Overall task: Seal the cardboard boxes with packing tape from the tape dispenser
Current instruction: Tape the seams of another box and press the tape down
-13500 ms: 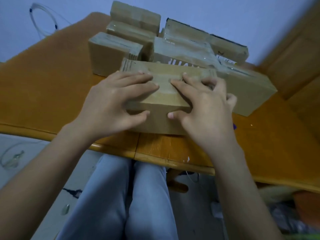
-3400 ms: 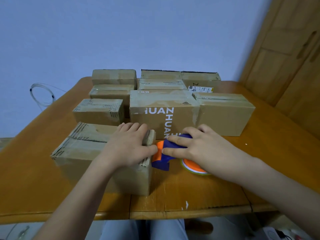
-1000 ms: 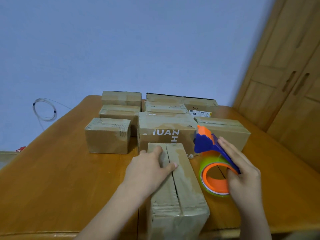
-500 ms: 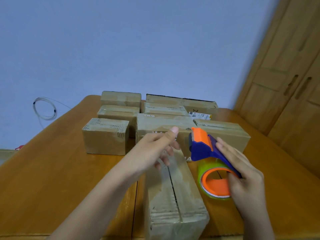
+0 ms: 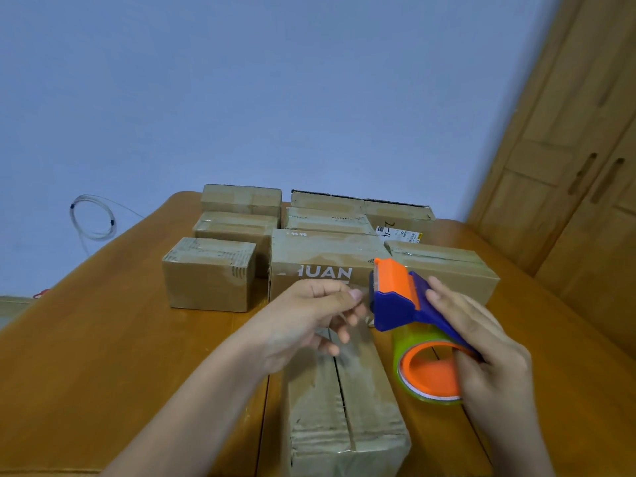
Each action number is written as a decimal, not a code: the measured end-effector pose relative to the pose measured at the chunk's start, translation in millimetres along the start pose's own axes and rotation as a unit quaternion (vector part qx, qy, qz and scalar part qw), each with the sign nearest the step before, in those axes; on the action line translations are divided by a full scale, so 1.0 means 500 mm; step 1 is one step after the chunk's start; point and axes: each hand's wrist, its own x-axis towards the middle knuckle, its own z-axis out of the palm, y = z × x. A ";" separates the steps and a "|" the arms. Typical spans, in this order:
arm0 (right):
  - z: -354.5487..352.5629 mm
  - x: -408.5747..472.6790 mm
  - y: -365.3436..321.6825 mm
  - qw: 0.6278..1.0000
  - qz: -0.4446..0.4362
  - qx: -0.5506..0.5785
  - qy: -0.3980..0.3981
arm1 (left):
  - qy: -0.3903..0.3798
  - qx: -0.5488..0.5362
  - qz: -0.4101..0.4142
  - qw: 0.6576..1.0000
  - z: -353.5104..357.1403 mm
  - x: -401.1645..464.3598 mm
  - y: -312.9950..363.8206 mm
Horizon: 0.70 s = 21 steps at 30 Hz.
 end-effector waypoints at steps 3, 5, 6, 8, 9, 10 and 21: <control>-0.003 0.013 0.003 0.999 -0.025 -0.015 -0.023 | 0.008 0.009 -0.002 1.000 -0.009 0.002 0.004; -0.006 0.028 0.006 0.998 -0.043 -0.020 -0.042 | 0.004 0.004 -0.005 1.000 -0.018 0.002 0.011; -0.008 0.038 0.009 0.997 -0.053 -0.023 -0.048 | 0.002 0.000 -0.006 1.000 -0.022 0.003 0.015; -0.012 0.057 0.018 0.995 -0.074 -0.033 -0.061 | 0.004 -0.009 -0.007 1.000 -0.029 0.004 0.021; -0.013 0.066 0.024 0.994 -0.083 -0.040 -0.067 | 0.008 -0.016 -0.007 1.000 -0.030 0.005 0.022; -0.013 0.074 0.027 0.992 -0.093 -0.045 -0.072 | 0.013 -0.025 -0.007 1.000 -0.032 0.006 0.023; -0.033 0.146 0.041 0.935 -0.228 -0.262 -0.072 | 0.072 -0.024 0.029 0.997 -0.024 0.020 0.020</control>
